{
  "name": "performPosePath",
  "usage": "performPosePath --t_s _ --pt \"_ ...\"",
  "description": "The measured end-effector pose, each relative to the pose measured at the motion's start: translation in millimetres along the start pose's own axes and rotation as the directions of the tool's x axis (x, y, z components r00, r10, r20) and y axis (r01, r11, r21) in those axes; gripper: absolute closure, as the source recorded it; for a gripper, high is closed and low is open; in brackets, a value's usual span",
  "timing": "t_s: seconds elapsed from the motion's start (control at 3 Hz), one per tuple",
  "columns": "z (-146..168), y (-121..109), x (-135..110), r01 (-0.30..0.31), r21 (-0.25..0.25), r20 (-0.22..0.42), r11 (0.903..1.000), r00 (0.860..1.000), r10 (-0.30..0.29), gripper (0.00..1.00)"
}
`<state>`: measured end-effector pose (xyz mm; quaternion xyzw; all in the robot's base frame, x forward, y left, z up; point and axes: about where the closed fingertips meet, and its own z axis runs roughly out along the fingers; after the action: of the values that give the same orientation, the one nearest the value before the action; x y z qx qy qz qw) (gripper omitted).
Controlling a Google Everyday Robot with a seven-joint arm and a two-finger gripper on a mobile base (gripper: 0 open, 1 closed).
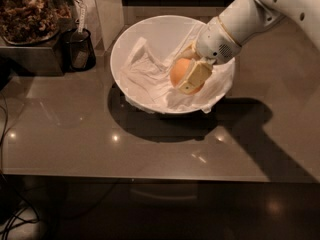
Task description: Pick orange from white bowl
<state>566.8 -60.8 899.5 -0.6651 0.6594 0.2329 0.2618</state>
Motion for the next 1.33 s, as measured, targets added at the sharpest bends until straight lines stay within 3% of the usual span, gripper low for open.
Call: performPosePath --t_s 0.67,1.0,1.33 --pt "-52.1 23.2 -36.3 0.098 0.064 0.15 0.9932 0.983 -0.106 1.0" --pt "-78.8 46.1 -37.7 0.086 0.111 0.215 0.9901 0.97 -0.109 1.0" --pt "-105.2 72.7 -22.2 0.009 0.179 0.263 0.9837 0.963 -0.056 1.0"
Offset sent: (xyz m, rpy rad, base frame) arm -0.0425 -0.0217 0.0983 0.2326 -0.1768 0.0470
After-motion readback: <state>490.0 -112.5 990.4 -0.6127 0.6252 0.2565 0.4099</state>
